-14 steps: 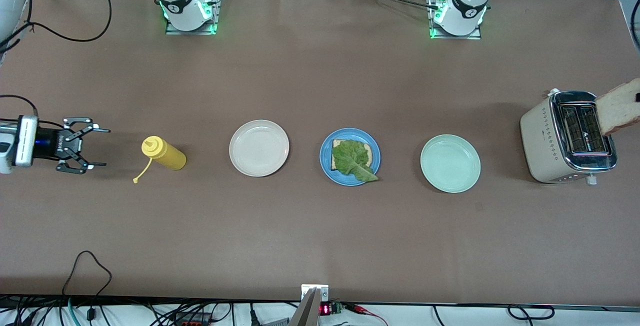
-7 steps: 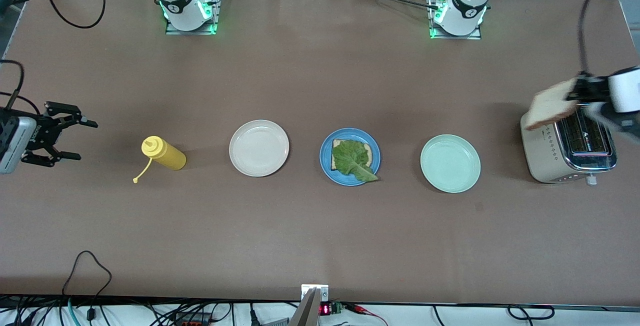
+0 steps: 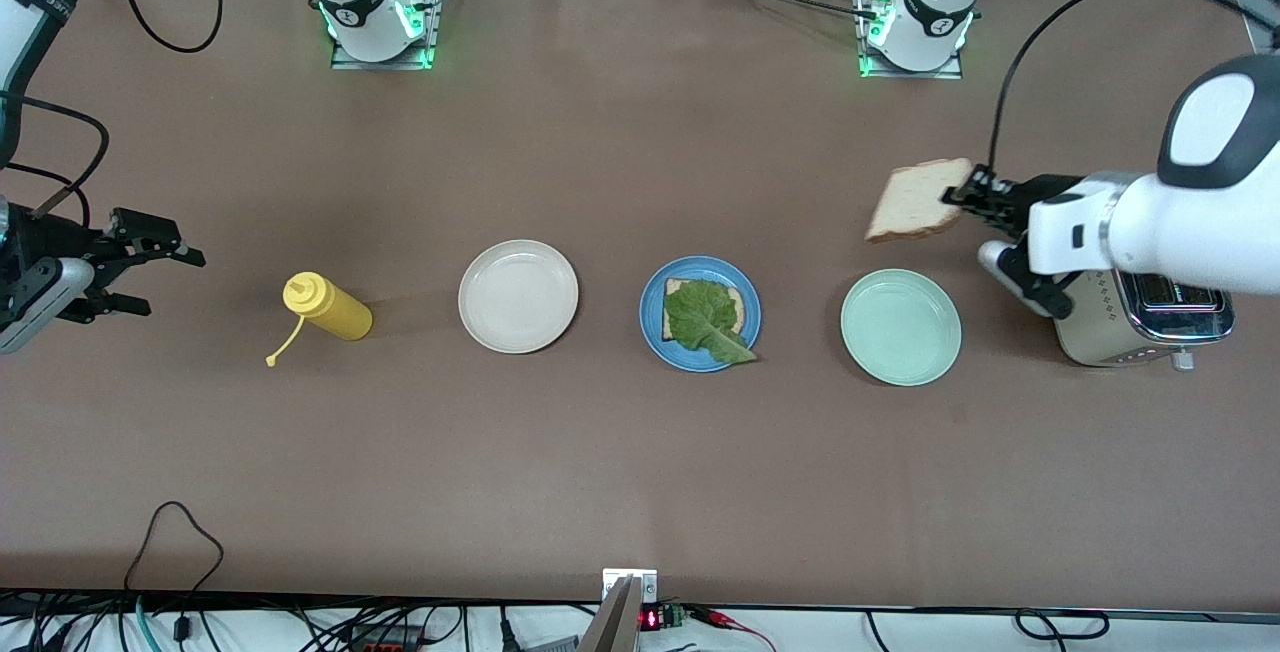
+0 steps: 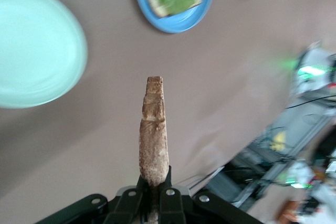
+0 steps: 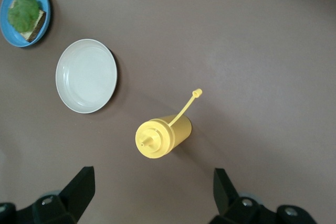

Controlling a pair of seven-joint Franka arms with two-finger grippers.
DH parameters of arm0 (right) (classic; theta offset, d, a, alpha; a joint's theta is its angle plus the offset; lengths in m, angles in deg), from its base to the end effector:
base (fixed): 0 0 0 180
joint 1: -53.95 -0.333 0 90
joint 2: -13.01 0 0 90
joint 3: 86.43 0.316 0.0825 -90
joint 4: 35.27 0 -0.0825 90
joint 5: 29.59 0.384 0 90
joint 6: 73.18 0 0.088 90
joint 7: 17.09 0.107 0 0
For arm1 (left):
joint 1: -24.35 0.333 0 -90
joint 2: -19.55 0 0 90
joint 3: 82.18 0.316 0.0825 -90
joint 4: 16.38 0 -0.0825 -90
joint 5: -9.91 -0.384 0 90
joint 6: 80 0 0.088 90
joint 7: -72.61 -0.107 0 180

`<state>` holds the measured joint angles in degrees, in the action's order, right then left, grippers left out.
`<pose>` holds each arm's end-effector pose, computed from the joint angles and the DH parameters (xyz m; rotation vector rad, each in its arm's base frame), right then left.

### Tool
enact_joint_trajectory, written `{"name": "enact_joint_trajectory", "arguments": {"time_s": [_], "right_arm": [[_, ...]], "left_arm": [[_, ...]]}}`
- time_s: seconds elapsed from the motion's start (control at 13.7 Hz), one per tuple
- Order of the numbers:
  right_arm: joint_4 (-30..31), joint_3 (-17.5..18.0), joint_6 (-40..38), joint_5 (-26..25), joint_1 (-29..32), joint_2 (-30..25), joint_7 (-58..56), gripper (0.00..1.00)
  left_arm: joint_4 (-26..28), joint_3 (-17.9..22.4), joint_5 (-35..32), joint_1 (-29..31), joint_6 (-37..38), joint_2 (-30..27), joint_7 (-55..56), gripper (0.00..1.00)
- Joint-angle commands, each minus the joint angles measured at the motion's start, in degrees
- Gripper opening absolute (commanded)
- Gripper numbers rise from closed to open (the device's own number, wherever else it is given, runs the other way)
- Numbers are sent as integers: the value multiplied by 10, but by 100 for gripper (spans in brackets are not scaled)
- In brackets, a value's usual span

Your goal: Make sandwich in blue plate with both arms

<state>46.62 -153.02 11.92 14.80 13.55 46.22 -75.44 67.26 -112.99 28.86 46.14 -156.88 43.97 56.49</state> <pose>0.6436 -0.0616 0.4951 -2.7217 -0.8001 -0.0409 0.6071 -0.0864 0.4547 2.4374 -0.5546 -0.5766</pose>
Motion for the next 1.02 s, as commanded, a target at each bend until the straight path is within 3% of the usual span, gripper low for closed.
{"name": "enact_joint_trajectory", "arguments": {"time_s": [0.0, 0.07, 0.29, 0.44, 0.59, 0.66, 0.8, 0.95], "right_arm": [[-47, 64, -7, -65, 21, -21, 110, 100], [-49, 122, -1, -116, 43, -50, 157, 100], [-45, 345, 31, -273, 156, -135, 289, 100], [-27, 491, 34, -340, 251, -179, 378, 100], [14, 636, 42, -377, 369, -225, 438, 100], [40, 692, 52, -391, 417, -249, 465, 100], [110, 762, 81, -414, 471, -309, 508, 100], [129, 778, 87, -418, 485, -329, 510, 100]], "left_arm": [[18, -2, 105, 6, -66, 58, 12, 1], [43, -2, 148, 8, -110, 68, 12, 1], [144, -3, 282, 2, -273, 68, -22, 1], [184, -4, 345, -20, -352, 74, -94, 1], [212, -4, 410, -35, -411, 93, -195, 1], [220, -3, 451, -45, -426, 103, -244, 1], [225, -4, 487, -65, -474, 123, -300, 1], [220, -3, 510, -86, -507, 146, -337, 1]]}}
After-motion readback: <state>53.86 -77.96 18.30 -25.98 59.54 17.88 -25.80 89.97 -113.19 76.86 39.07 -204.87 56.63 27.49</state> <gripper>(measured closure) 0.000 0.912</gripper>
